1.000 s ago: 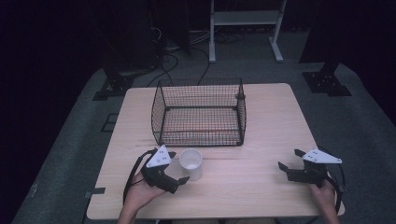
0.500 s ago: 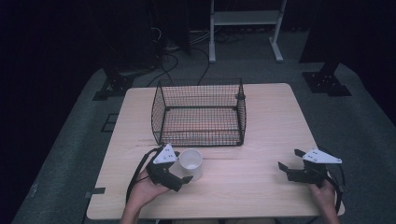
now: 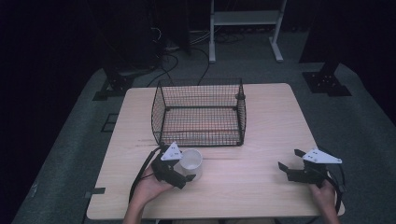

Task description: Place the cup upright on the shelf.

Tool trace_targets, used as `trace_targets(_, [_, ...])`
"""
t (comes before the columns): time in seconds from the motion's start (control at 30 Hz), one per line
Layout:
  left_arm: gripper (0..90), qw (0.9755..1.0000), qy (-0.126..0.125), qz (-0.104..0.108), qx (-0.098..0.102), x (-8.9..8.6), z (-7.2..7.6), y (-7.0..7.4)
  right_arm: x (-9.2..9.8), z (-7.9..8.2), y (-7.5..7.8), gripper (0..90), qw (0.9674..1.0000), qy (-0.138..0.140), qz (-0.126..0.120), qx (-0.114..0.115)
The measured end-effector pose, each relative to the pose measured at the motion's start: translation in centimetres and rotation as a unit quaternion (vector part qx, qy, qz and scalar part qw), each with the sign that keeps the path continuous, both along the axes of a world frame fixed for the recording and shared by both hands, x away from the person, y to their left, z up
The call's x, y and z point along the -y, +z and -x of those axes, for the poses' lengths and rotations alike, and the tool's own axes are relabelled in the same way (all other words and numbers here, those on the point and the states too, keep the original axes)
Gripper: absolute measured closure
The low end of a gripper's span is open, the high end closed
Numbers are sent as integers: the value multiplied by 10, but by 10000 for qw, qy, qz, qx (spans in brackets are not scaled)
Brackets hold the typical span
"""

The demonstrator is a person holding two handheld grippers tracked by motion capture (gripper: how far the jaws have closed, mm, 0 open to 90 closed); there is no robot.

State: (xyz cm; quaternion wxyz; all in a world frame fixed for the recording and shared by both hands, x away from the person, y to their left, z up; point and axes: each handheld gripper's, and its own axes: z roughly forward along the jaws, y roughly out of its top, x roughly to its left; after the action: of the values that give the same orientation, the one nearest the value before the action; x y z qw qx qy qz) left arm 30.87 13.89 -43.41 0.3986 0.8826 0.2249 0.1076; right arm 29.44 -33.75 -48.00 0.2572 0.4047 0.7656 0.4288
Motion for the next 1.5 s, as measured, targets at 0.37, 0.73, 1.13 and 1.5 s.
trace_targets(0.37, [44,9999,20,-102,-116,8,-9,-5,0,0,0,131,10000,-2,-4,-1])
trace_targets(0.73, [192,9996,-53,-140,-230,7,-10,-6,0,0,0,131,10000,-1,-5,2])
trace_targets(1.13, [213,9997,-161,-87,-189,11,-9,3,0,0,0,131,10000,-2,-6,2])
trace_targets(1.5, [214,9993,-386,8,1,20,-4,25,0,0,0,131,10000,-6,-21,16])
